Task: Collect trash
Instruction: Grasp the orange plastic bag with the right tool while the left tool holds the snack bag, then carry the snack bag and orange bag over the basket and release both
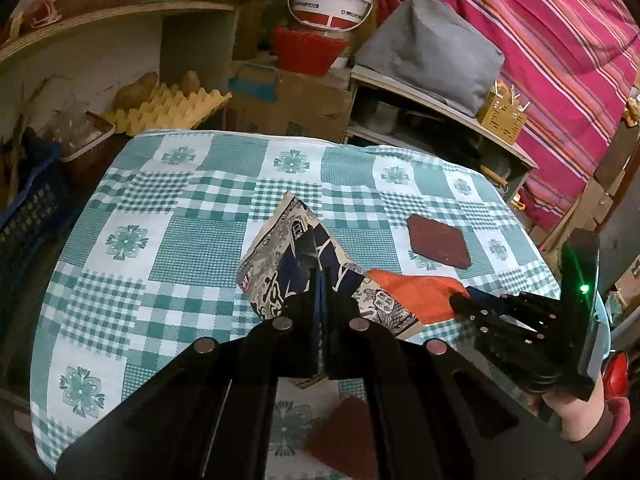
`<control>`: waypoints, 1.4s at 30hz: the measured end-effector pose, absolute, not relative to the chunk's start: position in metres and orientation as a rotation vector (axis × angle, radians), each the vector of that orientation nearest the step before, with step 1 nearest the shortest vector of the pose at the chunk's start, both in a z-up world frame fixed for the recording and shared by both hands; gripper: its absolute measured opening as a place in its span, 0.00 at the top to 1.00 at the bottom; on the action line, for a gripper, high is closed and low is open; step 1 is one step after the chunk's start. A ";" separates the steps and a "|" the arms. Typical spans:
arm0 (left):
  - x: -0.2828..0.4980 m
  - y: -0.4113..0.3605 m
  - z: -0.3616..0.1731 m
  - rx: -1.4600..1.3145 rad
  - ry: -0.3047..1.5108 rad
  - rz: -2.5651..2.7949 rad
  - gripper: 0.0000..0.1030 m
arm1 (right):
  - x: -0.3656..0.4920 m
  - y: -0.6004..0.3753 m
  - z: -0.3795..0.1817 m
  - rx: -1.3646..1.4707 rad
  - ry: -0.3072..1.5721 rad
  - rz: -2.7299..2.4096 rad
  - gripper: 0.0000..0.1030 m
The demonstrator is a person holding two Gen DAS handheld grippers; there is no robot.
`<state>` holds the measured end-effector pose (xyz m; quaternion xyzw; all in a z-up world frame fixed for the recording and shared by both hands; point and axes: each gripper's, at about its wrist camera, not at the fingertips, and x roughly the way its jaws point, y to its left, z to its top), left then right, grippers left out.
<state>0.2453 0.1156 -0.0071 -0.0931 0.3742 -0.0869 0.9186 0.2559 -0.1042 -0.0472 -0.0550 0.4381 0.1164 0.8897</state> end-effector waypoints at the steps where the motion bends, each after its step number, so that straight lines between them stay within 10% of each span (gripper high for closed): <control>1: 0.245 0.115 -0.007 -0.190 0.767 -0.180 1.00 | 0.256 -0.107 -0.045 -0.106 0.905 0.242 0.83; 19: 0.215 0.068 0.034 -0.157 0.663 -0.244 1.00 | 0.195 -0.252 0.050 0.010 0.698 0.059 0.83; 42: 0.187 -0.190 0.071 0.008 0.622 -0.575 1.00 | 0.087 -0.487 0.067 0.167 0.623 -0.285 0.83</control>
